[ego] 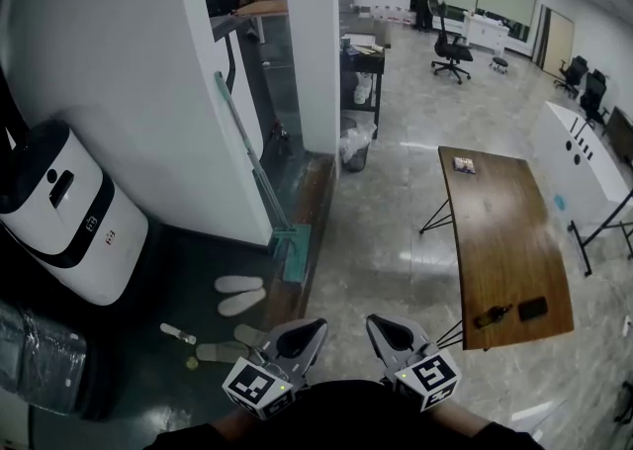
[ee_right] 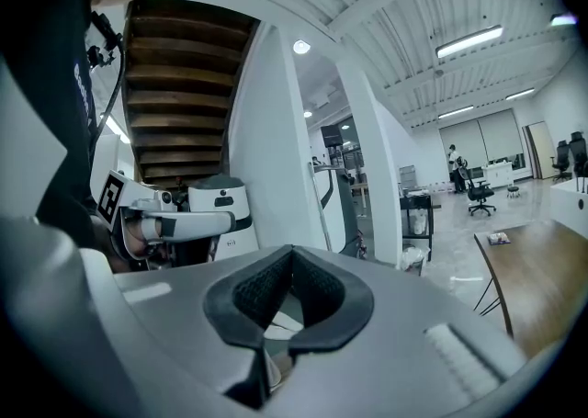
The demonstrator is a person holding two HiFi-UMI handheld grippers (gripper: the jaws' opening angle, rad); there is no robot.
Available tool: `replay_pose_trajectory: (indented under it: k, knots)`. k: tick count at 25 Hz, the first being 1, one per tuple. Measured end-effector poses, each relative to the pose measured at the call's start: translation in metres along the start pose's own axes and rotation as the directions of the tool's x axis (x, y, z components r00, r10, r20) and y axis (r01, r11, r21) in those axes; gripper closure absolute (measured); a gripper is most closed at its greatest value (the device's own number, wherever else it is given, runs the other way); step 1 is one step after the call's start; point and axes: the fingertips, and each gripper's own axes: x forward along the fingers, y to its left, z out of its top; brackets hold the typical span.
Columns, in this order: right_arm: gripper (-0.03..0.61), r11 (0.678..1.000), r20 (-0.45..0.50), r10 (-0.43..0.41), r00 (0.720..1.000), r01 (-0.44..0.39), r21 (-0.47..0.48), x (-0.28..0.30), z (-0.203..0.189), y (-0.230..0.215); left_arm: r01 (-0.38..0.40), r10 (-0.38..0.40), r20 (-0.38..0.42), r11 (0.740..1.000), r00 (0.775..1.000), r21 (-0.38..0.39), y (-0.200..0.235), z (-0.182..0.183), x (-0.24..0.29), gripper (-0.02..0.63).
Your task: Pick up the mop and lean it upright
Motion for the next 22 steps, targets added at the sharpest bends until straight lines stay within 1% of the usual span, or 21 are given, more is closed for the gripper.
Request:
replay_pose_trajectory:
  k: [10, 16, 22]
  knots:
    - [0.574, 1.000, 0.000, -0.011, 1.000, 0.011, 0.022, -0.014, -0.003, -0.014, 0.001, -0.001, -0.008, 1.000, 1.000, -0.001, -0.013, 0.000, 0.011, 0.594]
    - [0.572, 0.999, -0.002, -0.017, 1.000, 0.017, 0.033, -0.027, -0.008, -0.027, -0.003, 0.003, -0.021, 1.000, 1.000, 0.019, -0.021, -0.010, 0.019, 0.594]
    - [0.572, 0.999, 0.002, -0.022, 1.000, 0.022, 0.030, -0.042, -0.006, -0.043, -0.016, 0.017, -0.027, 1.000, 1.000, 0.020, -0.037, -0.005, 0.035, 0.594]
